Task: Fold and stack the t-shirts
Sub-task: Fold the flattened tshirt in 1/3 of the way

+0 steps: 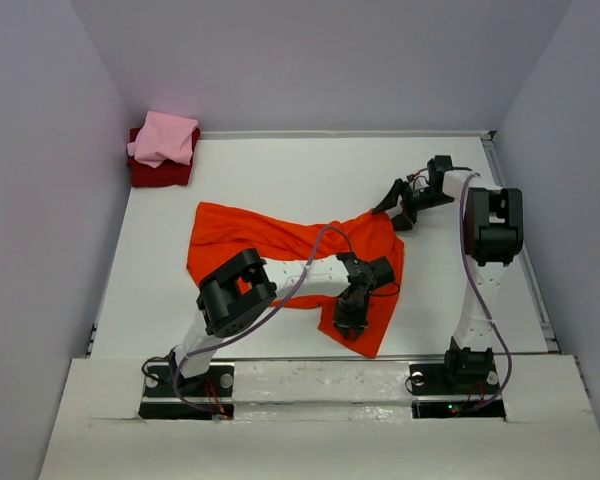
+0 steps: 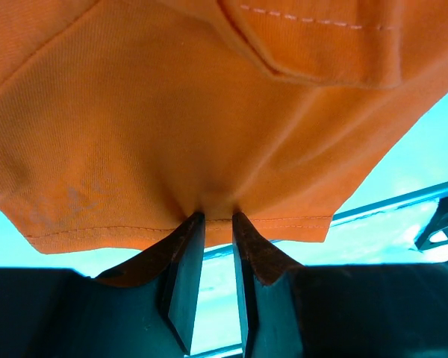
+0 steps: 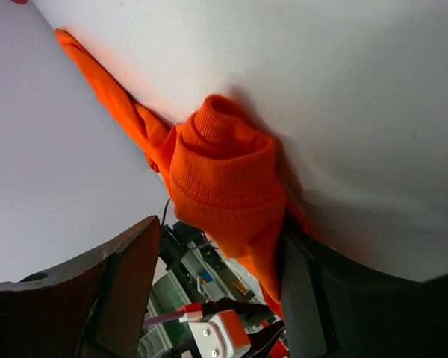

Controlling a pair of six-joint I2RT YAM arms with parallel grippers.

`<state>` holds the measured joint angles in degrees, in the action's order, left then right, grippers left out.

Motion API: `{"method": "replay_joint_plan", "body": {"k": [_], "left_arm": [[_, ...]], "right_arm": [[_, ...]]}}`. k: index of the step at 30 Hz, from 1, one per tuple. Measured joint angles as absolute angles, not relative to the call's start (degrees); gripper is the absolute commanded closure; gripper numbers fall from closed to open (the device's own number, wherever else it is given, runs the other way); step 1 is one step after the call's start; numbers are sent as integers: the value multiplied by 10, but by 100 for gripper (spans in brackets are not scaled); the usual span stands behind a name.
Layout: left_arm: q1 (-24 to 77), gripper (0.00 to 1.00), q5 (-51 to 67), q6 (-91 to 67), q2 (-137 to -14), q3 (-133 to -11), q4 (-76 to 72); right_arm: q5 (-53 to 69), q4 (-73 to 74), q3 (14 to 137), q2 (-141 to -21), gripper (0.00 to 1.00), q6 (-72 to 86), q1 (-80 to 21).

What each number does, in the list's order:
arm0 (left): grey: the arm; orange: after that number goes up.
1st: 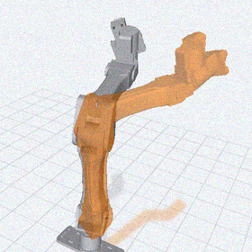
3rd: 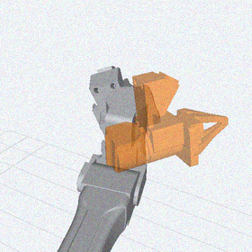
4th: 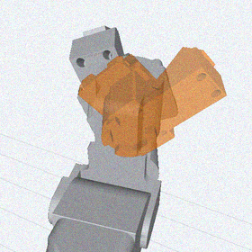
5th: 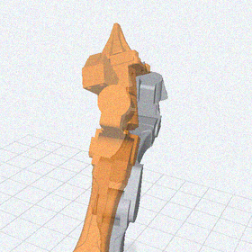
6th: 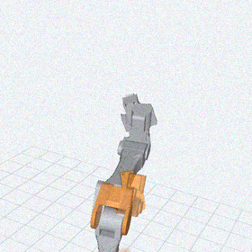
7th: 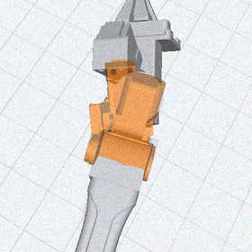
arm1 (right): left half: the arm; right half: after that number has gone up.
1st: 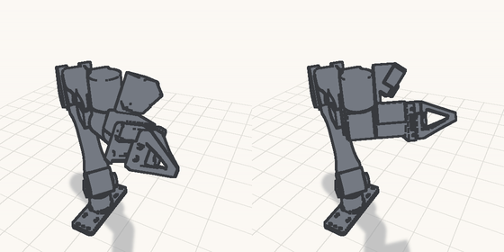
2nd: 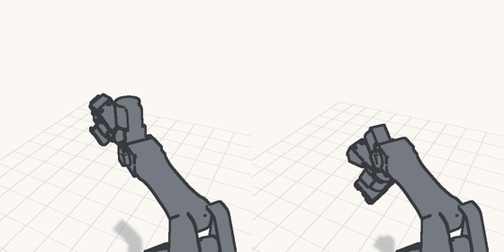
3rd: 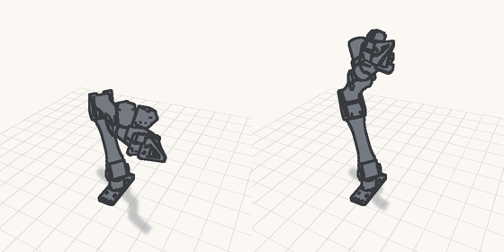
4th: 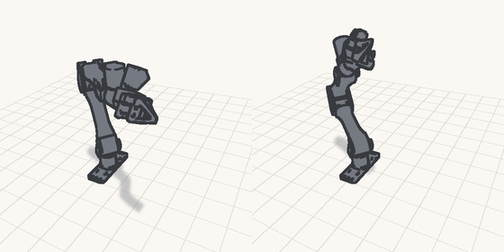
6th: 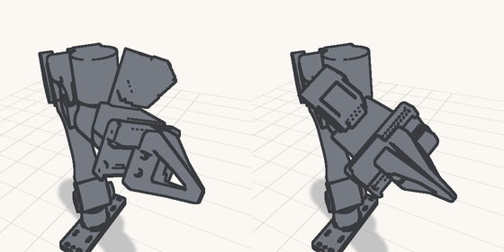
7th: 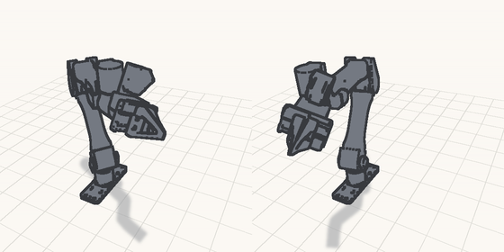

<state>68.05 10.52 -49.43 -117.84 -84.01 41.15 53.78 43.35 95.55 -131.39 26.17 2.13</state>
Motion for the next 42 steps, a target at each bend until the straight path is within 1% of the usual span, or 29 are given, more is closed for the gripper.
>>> {"method": "replay_joint_plan", "body": {"k": [3,12,15,16,17,18,19,25,32,42], "left_arm": [[680,64,105,-489,-1178,-841,421],[664,64,96,-473,-1186,-854,455],[657,64,91,-469,-1190,-859,466],[655,64,90,-469,-1190,-861,469],[655,64,89,-468,-1191,-862,471],[655,64,88,-468,-1191,-862,472],[654,64,87,-468,-1191,-862,472],[654,64,86,-469,-1190,-861,472],[654,64,86,-480,-1181,-847,460],[654,64,86,-486,-1181,-847,460]], "right_arm": [[533,438,927,-1288,35,255,21],[528,447,906,-1253,35,248,18],[527,447,907,-1257,40,246,8],[527,447,908,-1260,58,245,3],[527,446,911,-1263,70,244,-1],[527,442,913,-1268,86,244,-4],[529,440,917,-1276,100,243,-8],[531,430,938,-1315,100,249,-19],[525,430,983,-1321,100,259,-19],[512,432,1006,-1328,100,267,-18]]}}
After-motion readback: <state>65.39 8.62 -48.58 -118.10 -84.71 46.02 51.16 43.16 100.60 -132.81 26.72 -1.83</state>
